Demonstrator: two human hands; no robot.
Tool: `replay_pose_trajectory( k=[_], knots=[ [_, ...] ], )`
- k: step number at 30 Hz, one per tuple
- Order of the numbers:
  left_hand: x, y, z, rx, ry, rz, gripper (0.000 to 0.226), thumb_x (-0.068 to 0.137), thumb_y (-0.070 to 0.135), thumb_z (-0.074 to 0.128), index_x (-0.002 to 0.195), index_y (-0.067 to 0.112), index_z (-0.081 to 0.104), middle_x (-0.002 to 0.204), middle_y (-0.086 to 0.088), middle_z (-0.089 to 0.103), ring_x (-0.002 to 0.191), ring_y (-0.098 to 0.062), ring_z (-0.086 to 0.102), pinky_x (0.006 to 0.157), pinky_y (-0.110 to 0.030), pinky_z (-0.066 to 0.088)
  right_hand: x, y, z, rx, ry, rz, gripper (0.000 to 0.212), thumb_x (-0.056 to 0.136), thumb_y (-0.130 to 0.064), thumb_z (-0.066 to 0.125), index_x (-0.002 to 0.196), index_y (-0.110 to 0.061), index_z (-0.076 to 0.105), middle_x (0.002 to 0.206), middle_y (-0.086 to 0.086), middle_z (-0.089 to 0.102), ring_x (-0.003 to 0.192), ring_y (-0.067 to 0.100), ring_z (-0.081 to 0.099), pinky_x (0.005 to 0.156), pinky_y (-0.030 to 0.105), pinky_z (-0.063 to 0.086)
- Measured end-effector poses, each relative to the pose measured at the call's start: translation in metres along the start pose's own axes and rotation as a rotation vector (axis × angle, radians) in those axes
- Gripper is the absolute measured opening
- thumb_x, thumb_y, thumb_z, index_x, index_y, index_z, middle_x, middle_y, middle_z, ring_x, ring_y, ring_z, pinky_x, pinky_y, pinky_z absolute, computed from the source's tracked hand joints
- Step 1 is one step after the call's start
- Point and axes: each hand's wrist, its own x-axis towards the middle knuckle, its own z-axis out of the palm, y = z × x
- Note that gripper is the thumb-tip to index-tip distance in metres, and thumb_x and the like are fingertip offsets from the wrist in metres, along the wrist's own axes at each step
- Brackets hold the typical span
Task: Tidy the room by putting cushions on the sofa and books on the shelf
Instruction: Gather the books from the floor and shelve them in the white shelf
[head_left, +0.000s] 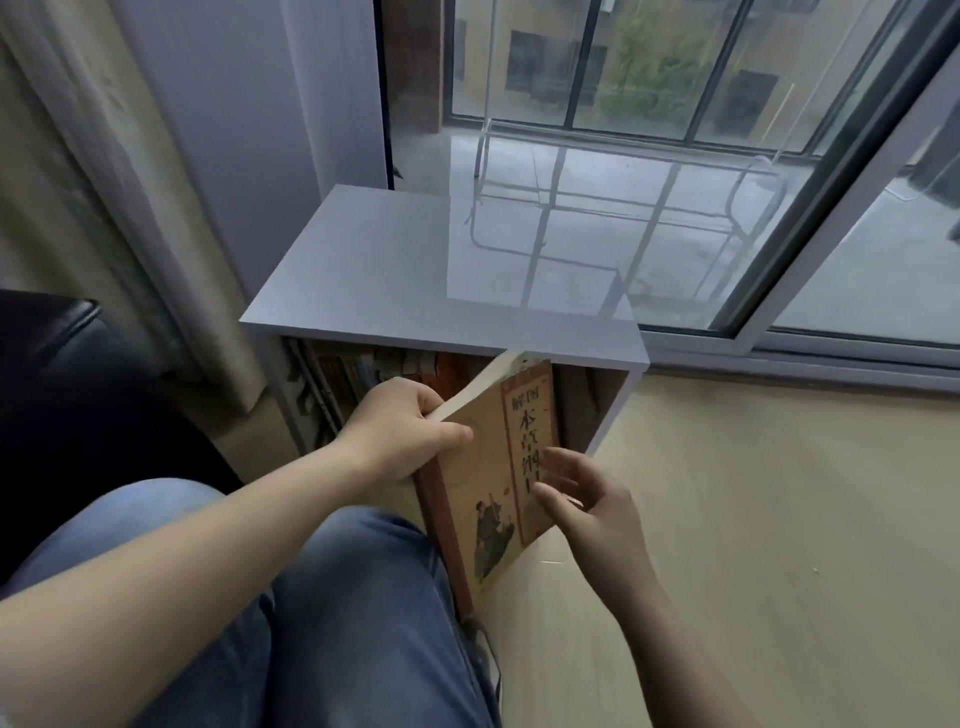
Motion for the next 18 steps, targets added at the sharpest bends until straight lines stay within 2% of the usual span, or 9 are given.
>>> replay_pose_trajectory(
  k=[5,9,12,14,18],
  knots=[
    [0.009,-0.013,0.016,0.036,-0.041,-0.037,0.021,0.079,0.029,0.074,0.077,0.008,0.071,0.073,-0.01,0.069,0.062,-0.018,0.062,0.053,-0.028,0.048,-0.002,0.026,0.024,0.049,-0.198,0.12,0.063,0.078,-0.039,0.077,0.135,-0.029,0.051,0.125,-0.013,0.059,0.112,0.008,0.061,0.088,0.026,0.056],
    [0.023,-0.025,0.021,-0.055,-0.079,-0.156,0.022,0.081,0.025,0.07,0.082,0.003,0.072,0.078,-0.016,0.071,0.069,-0.024,0.069,0.06,-0.031,0.056,0.012,0.037,0.03,-0.054,-0.282,0.158,0.075,0.074,-0.046,0.078,0.14,-0.029,0.047,0.134,-0.013,0.052,0.12,0.009,0.055,0.096,0.029,0.053],
    [0.035,-0.033,0.022,-0.082,-0.081,-0.207,0.022,0.083,0.023,0.067,0.086,0.001,0.071,0.084,-0.017,0.072,0.072,-0.026,0.071,0.063,-0.032,0.059,0.019,0.046,0.035,-0.102,-0.388,0.196,0.084,0.067,-0.055,0.079,0.141,-0.037,0.043,0.138,-0.014,0.049,0.123,0.008,0.052,0.099,0.033,0.051],
    [0.042,-0.036,0.022,-0.079,-0.077,-0.221,0.021,0.084,0.023,0.066,0.088,0.002,0.07,0.085,-0.015,0.071,0.074,-0.024,0.07,0.061,-0.029,0.058,0.022,0.05,0.041,-0.13,-0.406,0.206,0.085,0.068,-0.052,0.08,0.142,-0.041,0.039,0.138,-0.014,0.048,0.12,0.007,0.053,0.098,0.031,0.051],
    [0.059,-0.044,0.028,-0.104,-0.086,-0.22,0.018,0.086,0.022,0.064,0.094,0.006,0.067,0.088,-0.012,0.07,0.079,-0.023,0.069,0.059,-0.028,0.056,0.032,0.059,0.056,-0.216,-0.349,0.164,0.081,0.081,-0.031,0.074,0.148,-0.038,0.028,0.142,-0.005,0.046,0.112,0.005,0.052,0.091,0.022,0.049]
  ],
)
